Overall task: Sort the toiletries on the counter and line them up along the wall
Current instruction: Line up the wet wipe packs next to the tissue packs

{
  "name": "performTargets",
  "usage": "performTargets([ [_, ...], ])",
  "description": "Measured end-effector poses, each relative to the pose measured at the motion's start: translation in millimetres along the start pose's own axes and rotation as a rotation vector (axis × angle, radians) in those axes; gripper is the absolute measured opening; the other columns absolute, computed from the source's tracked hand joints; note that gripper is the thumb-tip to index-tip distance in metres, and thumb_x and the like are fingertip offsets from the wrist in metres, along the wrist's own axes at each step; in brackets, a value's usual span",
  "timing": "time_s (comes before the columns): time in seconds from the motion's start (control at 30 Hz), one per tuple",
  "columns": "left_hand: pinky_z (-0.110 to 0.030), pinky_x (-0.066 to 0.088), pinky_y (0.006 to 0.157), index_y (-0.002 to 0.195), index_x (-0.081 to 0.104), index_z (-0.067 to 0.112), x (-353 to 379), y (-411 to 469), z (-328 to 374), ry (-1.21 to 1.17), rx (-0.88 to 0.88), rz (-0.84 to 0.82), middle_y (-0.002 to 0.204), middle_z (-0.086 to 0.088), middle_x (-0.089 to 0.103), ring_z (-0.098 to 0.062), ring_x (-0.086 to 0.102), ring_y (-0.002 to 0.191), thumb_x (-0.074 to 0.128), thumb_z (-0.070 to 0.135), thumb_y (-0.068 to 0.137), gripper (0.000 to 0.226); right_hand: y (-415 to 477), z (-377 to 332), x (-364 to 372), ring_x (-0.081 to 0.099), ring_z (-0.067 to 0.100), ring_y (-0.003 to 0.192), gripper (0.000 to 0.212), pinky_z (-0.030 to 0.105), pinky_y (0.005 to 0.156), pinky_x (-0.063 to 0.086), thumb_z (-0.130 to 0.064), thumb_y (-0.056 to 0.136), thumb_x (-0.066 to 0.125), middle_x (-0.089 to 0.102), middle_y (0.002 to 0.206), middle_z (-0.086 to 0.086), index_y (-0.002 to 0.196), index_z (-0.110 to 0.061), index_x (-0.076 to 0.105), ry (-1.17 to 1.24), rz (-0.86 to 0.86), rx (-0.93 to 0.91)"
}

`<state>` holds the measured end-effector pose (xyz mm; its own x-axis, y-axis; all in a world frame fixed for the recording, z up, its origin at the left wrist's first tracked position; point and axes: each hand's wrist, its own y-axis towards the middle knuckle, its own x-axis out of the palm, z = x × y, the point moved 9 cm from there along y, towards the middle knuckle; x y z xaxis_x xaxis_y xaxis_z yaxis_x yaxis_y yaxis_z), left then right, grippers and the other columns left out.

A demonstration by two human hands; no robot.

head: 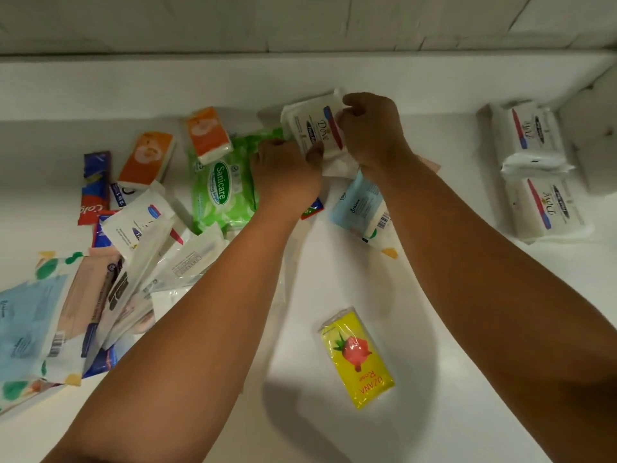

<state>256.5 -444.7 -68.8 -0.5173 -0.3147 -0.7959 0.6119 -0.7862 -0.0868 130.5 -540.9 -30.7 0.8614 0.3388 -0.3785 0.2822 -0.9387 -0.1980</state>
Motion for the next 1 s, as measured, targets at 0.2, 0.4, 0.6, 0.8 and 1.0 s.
performTargets([
  [0.2,-0.023,0.053,0.085,0.129,0.06,0.029,-25,-25,32,-0.4,0.088,0.067,0.12,0.01,0.07,-0.006,0.065,0.102,0.045,0.045,0.101,0.035,-8,-10,-19,0.072,0.023,0.09,0.055,0.037,0.075,0.062,0.003,0.087,0.059,0.068,0.104,0.01,0.139,-0.004,0.043,0.337,0.009,0.046],
  [0.4,-0.03,0.06,0.085,0.132,0.06,0.015,-36,-40,54,-0.86,0.036,0.122,0.116,0.001,0.073,-0.008,0.071,0.1,0.059,0.026,0.093,0.041,-34,5,-36,0.07,0.033,0.097,0.079,0.051,0.076,0.06,0.002,0.065,0.075,0.066,0.115,0.018,0.136,-0.01,0.042,0.501,-0.087,0.134],
  [0.6,-0.022,0.056,0.068,0.113,0.058,0.014,-28,-56,89,-0.912,0.003,0.016,0.098,0.001,0.072,-0.006,0.074,0.081,0.073,0.009,0.085,0.032,-41,26,-115,0.062,0.013,0.103,0.081,0.027,0.072,0.059,-0.022,0.077,0.081,0.049,0.136,0.004,0.145,-0.022,0.036,0.321,-0.016,0.017],
  [0.8,-0.035,0.06,0.071,0.098,0.058,0.033,5,-75,152,-0.527,0.235,-0.316,0.096,0.006,0.065,-0.012,0.067,0.082,0.086,0.028,0.067,0.042,-55,33,-189,0.069,0.006,0.087,0.03,0.032,0.079,0.059,-0.024,0.082,0.077,0.074,0.097,-0.008,0.111,-0.021,0.068,0.048,-0.212,-0.055],
  [1.0,-0.04,0.061,0.068,0.114,0.058,0.024,31,-85,207,-0.602,0.296,-0.402,0.093,-0.002,0.074,-0.021,0.073,0.081,0.086,0.015,0.075,0.049,-71,47,-235,0.074,0.009,0.081,0.022,0.019,0.065,0.056,-0.016,0.083,0.075,0.076,0.086,-0.007,0.103,-0.016,0.069,0.005,-0.384,-0.018],
])
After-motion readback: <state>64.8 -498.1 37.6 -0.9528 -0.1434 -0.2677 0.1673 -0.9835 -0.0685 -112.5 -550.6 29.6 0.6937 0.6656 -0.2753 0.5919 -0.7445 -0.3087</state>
